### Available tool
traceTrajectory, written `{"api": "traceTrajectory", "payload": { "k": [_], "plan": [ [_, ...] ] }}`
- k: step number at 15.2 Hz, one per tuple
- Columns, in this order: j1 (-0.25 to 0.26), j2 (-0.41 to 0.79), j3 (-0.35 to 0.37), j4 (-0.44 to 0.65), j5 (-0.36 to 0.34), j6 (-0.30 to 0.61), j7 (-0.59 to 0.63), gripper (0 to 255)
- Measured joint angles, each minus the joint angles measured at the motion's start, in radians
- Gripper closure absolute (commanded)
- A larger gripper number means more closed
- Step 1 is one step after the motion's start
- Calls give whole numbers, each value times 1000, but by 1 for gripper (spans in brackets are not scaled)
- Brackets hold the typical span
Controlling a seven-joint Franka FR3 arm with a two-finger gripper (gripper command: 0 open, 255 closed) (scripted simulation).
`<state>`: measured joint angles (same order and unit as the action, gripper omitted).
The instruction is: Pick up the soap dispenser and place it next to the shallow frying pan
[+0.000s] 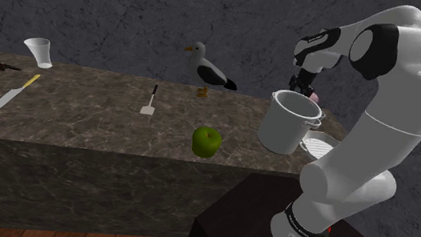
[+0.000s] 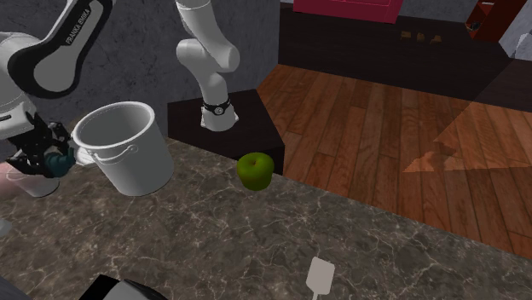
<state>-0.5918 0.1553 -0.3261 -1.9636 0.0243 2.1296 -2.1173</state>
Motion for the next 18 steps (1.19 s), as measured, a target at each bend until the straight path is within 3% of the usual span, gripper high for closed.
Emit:
{"api": "traceTrajectory", "payload": {
  "k": [10, 18],
  "plan": [
    [-166, 204, -56, 225, 95, -49, -249, 255],
    [-333, 423, -62, 535, 175, -150, -406, 255]
  ]
}}
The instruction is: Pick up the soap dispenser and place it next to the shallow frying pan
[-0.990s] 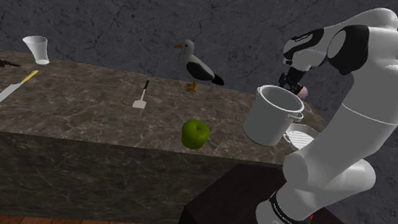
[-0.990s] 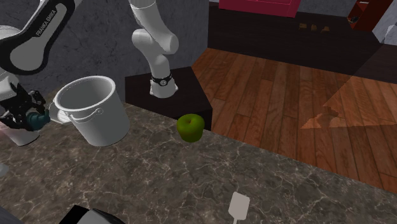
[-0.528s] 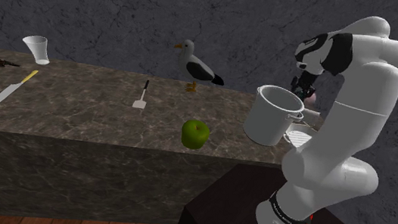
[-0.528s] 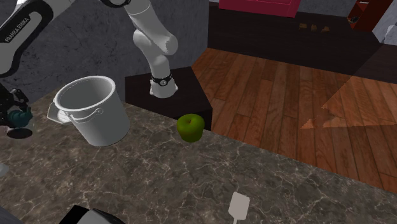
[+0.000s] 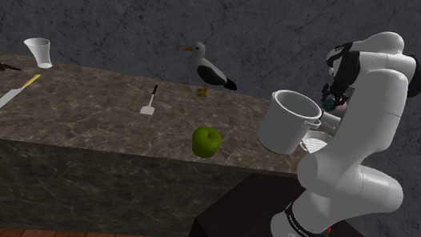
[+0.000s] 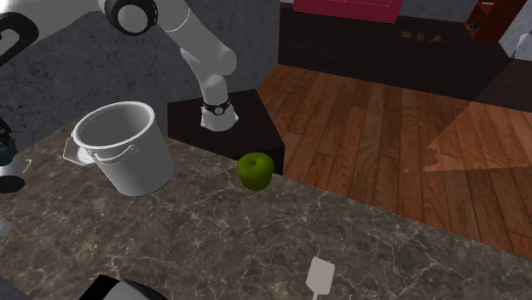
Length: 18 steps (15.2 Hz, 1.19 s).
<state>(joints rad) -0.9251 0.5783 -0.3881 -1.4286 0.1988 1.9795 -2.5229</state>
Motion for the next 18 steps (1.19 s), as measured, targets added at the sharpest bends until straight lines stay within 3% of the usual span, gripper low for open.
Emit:
{"api": "traceTrajectory", "payload": {
  "k": [3, 6, 7, 9, 16, 18],
  "plan": [
    [-68, 89, 4, 137, 24, -50, -45, 255],
    [-154, 231, 18, 366, 52, -139, -74, 255],
    [-198, 314, 30, 511, 66, -260, -79, 255],
    [-243, 397, 34, 646, 79, -384, -89, 255],
    [-227, 414, 9, 601, 107, -329, -105, 255],
    [-205, 379, -4, 509, 113, -258, -120, 255]
  ]
}}
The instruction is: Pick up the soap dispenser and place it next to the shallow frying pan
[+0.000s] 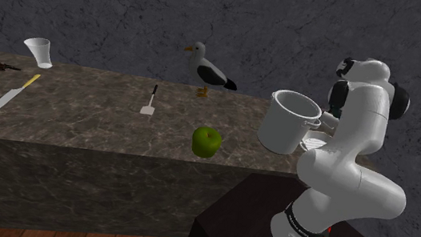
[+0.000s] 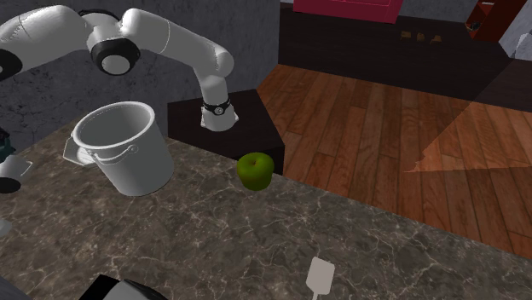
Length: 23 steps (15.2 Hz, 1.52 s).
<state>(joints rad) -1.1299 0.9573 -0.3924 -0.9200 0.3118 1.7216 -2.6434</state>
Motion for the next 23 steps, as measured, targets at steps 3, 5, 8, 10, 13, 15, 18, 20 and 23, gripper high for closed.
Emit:
{"api": "traceTrajectory", "payload": {
  "k": [3, 5, 8, 10, 13, 15, 18, 20, 23],
  "plan": [
    [3, 10, -14, -2, 12, 2, -4, 255],
    [-3, 32, -14, 42, 18, -22, 4, 0],
    [-2, 24, -16, 62, 5, -61, -11, 0],
    [-11, 25, -18, 125, -13, -138, -33, 0],
    [-18, 23, -19, 217, -39, -257, -63, 0],
    [-7, 3, -22, 188, -47, -255, -75, 0],
    [16, -31, -29, 89, -52, -199, -87, 0],
    [28, -45, -31, 36, -54, -163, -91, 0],
    [39, -62, -34, -16, -56, -130, -96, 0]
  ]
}}
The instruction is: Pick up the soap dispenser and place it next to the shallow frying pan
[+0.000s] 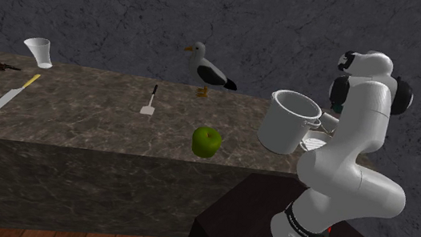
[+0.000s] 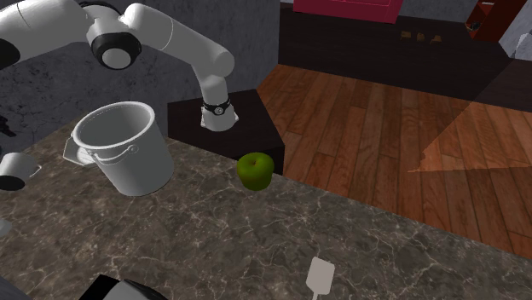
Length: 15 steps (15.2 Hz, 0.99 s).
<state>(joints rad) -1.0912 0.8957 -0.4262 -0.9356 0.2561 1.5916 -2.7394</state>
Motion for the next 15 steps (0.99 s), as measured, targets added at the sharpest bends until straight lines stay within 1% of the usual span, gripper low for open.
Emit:
{"api": "traceTrajectory", "payload": {
  "k": [4, 5, 15],
  "plan": [
    [1, -2, 0, -6, 0, 4, -1, 0],
    [1, -2, 0, -6, 0, 4, -1, 255],
    [6, -5, 3, 0, 3, -1, -1, 255]
  ]
}}
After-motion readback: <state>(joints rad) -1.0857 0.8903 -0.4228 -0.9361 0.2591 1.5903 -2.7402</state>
